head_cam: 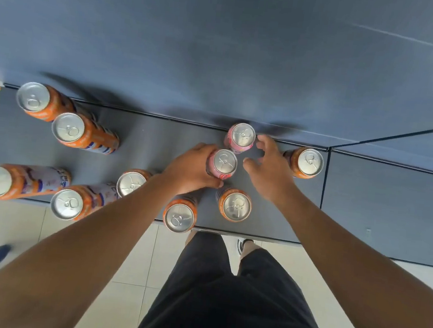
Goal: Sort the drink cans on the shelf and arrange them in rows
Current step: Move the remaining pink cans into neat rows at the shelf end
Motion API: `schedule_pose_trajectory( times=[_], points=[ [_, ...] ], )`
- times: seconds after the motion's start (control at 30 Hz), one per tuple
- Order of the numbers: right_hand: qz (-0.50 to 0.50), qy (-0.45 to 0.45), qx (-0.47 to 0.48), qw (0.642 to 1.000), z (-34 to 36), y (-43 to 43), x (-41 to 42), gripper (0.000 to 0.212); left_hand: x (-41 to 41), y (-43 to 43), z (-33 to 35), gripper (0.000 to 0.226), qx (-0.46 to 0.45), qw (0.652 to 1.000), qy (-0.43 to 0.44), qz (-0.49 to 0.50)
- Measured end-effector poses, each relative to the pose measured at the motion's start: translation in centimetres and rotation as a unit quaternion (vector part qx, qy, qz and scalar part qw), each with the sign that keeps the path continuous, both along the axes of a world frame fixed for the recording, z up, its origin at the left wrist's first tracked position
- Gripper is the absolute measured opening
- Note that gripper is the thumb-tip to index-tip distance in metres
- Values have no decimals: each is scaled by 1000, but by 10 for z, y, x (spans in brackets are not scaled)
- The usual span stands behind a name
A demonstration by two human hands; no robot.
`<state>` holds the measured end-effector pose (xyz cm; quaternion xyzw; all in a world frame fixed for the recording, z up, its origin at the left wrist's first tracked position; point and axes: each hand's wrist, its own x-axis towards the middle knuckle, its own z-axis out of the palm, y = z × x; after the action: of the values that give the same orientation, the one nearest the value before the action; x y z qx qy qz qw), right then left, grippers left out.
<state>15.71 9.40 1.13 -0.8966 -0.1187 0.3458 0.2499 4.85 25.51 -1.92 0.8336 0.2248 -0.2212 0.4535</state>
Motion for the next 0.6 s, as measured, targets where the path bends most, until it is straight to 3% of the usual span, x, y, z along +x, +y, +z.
schedule_pose_trajectory(
  times=[0.1, 0.23, 0.43, 0.6],
  points=[
    [-45, 30, 19, 998, -11, 10, 4, 61, -15, 6, 14, 65, -29, 993, -19, 116],
    [-30, 25, 18, 999, -27, 23, 9, 63, -24, 12, 43, 71, -65, 968, -35, 241],
    [-71, 34, 40, 996, -24, 33, 10, 60, -28, 10, 86, 65, -147, 923, -89, 345],
    [-100, 57, 89, 989, 4, 28, 6, 43, -36, 5, 106, 50, -242, 888, -94, 379]
  ],
)
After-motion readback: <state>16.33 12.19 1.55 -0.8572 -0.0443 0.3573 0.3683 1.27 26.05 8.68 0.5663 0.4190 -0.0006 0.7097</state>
